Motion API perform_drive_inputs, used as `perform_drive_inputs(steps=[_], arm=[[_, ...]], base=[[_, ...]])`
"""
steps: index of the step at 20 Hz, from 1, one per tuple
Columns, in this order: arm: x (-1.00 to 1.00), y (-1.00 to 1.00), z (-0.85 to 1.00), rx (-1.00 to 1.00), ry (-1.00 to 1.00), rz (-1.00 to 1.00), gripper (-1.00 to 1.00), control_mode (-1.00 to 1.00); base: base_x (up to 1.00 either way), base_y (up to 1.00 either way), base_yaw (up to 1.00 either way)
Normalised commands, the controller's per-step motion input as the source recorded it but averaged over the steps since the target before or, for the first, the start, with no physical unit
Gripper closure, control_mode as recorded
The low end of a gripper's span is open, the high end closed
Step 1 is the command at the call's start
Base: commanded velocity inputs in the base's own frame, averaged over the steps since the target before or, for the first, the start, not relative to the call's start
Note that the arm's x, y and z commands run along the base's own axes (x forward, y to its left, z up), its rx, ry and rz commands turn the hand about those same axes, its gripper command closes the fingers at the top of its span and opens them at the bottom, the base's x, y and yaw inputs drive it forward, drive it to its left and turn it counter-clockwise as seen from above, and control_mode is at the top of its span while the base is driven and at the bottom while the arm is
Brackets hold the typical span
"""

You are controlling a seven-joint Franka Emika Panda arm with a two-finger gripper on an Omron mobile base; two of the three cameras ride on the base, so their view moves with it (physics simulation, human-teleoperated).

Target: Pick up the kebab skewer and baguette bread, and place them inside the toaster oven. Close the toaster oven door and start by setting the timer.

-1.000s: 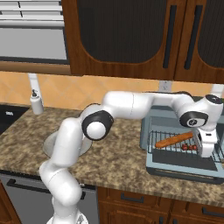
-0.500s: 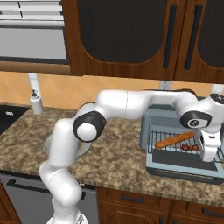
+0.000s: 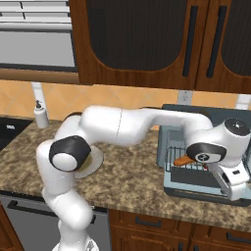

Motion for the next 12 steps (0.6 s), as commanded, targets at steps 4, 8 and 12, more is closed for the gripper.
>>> perform_drive_inputs(steps=[4, 8, 12], arm=[[-0.08, 0.86, 0.00, -0.13, -0.03, 0.55, -1.00, -1.00], [0.00, 0.57, 0.04, -0.04, -0.01, 0.53, -1.00, -1.00], [-0.04, 0.12, 0.30, -0.06, -0.02, 0.38, -1.00, -1.00]], base=[[0.00, 0.00, 0.00], [0.00, 0.00, 0.00], [0.00, 0.00, 0.00]])
